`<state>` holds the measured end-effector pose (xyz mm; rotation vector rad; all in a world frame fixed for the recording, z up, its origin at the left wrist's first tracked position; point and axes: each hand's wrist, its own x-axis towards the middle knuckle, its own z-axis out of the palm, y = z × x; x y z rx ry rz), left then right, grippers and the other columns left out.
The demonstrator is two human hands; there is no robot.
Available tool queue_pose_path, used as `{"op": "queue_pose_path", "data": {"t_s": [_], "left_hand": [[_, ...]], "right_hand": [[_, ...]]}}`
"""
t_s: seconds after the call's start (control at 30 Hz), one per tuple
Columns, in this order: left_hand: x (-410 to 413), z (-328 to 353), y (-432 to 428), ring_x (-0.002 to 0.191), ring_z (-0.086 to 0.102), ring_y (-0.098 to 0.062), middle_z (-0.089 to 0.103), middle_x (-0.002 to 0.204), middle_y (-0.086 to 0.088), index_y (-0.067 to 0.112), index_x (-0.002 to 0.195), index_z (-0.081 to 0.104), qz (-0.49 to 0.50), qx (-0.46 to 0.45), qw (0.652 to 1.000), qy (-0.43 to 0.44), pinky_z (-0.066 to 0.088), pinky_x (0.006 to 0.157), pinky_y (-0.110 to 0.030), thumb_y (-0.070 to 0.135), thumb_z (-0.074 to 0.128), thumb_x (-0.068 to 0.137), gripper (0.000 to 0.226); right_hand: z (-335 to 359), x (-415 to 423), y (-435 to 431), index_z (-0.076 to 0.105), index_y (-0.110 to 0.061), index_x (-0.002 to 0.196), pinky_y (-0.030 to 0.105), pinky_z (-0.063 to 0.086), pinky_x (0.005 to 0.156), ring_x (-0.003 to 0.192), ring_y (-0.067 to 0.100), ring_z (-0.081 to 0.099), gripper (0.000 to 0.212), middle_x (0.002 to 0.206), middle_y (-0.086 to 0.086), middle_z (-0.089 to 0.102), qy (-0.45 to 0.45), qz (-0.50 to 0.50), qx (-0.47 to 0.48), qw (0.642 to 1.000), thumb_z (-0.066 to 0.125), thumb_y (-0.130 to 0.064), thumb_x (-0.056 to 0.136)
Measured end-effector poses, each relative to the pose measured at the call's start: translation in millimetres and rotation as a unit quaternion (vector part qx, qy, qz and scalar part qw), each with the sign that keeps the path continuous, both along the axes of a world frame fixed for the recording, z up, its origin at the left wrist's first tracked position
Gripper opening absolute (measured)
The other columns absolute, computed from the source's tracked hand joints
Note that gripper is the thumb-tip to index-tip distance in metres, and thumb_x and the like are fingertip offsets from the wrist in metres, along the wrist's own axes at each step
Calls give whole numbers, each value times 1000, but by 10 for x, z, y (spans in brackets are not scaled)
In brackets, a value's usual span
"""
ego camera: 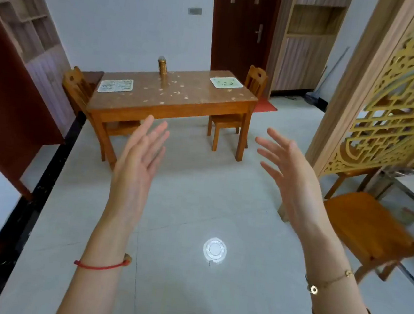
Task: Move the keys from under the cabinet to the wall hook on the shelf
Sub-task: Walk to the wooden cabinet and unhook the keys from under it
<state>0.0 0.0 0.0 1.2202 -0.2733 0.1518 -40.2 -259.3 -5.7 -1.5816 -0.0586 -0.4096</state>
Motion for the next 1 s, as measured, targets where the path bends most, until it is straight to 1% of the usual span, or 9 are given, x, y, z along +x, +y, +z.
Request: {"op": "queue_pose_path", "data": {"t_s": [0.17,0.37,0.57,0.67,0.87,1.0], "left_hand": [[672,-103,-272,136,58,-10,65,142,7,23,152,41,-20,2,1000,15,39,118,-35,31,39,107,45],[1689,-191,-757,134,60,-11,68,138,8,24,152,39,-12,1,1000,20,38,119,-38,28,40,108,44],[2648,-194,-1307,132,61,-14,69,137,5,21,152,39,-21,-12,999,24,38,119,-39,23,41,108,44],[3126,-205,-1589,132,62,-14,70,135,6,22,151,41,-22,-18,999,34,39,118,-38,25,42,107,44],[4157,-279,-2115,134,60,-14,68,137,6,24,148,43,-36,-19,998,41,38,119,-39,32,44,103,46],[4890,-370,-2444,134,60,-14,67,139,4,23,148,43,-52,-22,998,37,36,121,-40,29,41,107,42]], "right_hand": [[-107,606,-228,50,-32,142,31,44,103,124,5,60,47,132,-14,66,20,2,11,1000,28,-49,104],[-232,1644,-714,51,-28,142,29,46,103,123,8,61,47,130,-10,68,18,-5,25,1000,27,-47,105],[-201,2652,-1237,51,-27,142,28,47,102,122,9,62,48,129,-8,68,32,-12,39,999,27,-47,105],[-202,3134,-1496,51,-25,142,30,47,104,123,10,61,48,131,-6,67,40,-18,41,998,27,-45,106],[-310,4101,-1977,52,-24,141,32,47,106,122,11,62,47,132,-5,66,61,-34,42,997,26,-43,106],[-413,4783,-2243,53,-26,140,32,47,105,122,10,62,47,131,-6,67,66,-42,37,996,26,-45,106]]}}
